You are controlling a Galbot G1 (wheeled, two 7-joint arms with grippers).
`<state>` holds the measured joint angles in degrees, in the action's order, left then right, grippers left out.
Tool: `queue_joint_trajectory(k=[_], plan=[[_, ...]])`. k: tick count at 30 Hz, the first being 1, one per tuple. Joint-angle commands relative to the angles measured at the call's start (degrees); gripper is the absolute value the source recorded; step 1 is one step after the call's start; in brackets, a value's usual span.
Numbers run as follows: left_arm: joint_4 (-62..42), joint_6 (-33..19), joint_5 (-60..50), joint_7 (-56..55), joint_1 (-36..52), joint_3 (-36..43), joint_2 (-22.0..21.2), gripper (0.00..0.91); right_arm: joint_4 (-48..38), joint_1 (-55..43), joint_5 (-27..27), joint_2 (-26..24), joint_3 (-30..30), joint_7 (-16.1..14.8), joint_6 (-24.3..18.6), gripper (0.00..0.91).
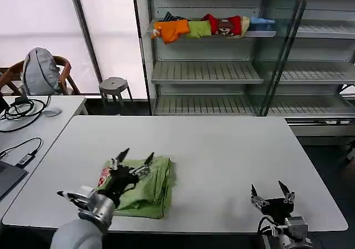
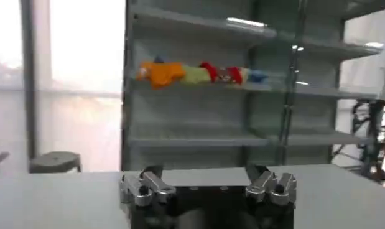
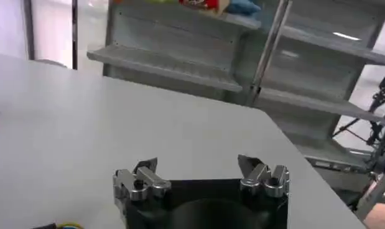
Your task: Fold and organize the clothes.
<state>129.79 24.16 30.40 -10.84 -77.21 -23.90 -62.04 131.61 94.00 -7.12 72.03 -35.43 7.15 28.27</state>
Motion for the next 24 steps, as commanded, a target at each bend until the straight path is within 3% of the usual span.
queue_joint_trajectory(k=[1, 9, 17, 24], plan=[[-8.1, 2.5, 4.6, -5.9, -9.7, -15.3, 3.0, 0.907, -0.3, -0.7, -0.1, -0.3, 0.6, 0.0, -0.1, 0.907], [-11.6, 0.5, 1.6, -6.3, -8.6, -10.0, -0.6, 0.907, -0.6, -0.6, 0.0, -0.8, 0.8, 0.1, -0.2, 0.907], [-14.2, -3.2, 3.0, -6.6, -7.6, -8.1, -0.7, 0.907, -0.8, -0.6, 0.1, -0.5, 0.9, 0.1, -0.5, 0.907], [-14.3, -3.2, -1.1, -7.0, -6.1, -5.7, -0.5, 0.907, -0.7, -0.6, 0.4, -0.3, 1.0, 0.1, -0.5, 0.907]])
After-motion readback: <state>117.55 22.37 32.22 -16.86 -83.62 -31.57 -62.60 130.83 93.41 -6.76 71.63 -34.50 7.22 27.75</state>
